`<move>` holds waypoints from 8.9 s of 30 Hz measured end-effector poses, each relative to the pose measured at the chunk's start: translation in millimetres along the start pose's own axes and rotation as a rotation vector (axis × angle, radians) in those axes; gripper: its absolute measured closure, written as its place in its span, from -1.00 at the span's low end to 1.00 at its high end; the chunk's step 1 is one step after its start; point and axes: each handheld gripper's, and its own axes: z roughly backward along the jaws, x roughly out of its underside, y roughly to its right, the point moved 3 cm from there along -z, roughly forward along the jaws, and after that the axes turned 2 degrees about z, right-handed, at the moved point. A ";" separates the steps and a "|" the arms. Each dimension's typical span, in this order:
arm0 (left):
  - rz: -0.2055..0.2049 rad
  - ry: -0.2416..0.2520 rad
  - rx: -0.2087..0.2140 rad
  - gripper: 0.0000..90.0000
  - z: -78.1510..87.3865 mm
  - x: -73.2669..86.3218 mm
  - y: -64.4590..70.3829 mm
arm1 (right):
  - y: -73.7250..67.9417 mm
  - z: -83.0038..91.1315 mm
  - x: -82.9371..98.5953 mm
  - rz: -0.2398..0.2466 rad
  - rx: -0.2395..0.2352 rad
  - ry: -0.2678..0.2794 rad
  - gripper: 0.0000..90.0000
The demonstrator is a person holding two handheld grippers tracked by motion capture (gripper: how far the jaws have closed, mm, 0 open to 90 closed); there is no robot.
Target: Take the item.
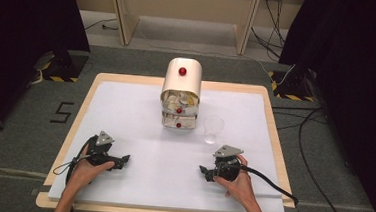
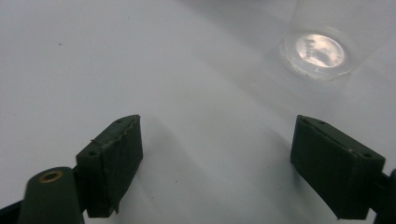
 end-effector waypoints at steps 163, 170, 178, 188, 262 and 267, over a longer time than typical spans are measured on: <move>0.001 0.003 0.001 -1.00 -0.3 0.0 -0.3 | -12.5 4.7 -174.8 0.171 0.065 0.223 0.21; 0.002 0.003 -0.001 -1.00 -0.3 0.0 -0.1 | -13.1 -2.1 -173.2 0.178 0.059 0.209 0.64; 0.001 0.003 -0.001 -1.00 -0.2 0.0 -0.1 | -11.7 13.1 -177.8 0.202 0.059 0.300 0.90; -0.001 0.002 -0.001 -1.00 -0.2 0.0 -0.3 | -9.8 31.5 -183.3 0.186 0.046 0.379 0.90; 0.003 0.004 0.001 -1.00 -0.3 0.0 -0.1 | 68.4 22.0 -112.2 0.000 0.101 0.306 0.89; 0.002 0.004 0.001 -1.00 -0.3 0.0 -0.1 | 65.9 17.3 -108.9 0.003 0.095 0.301 0.88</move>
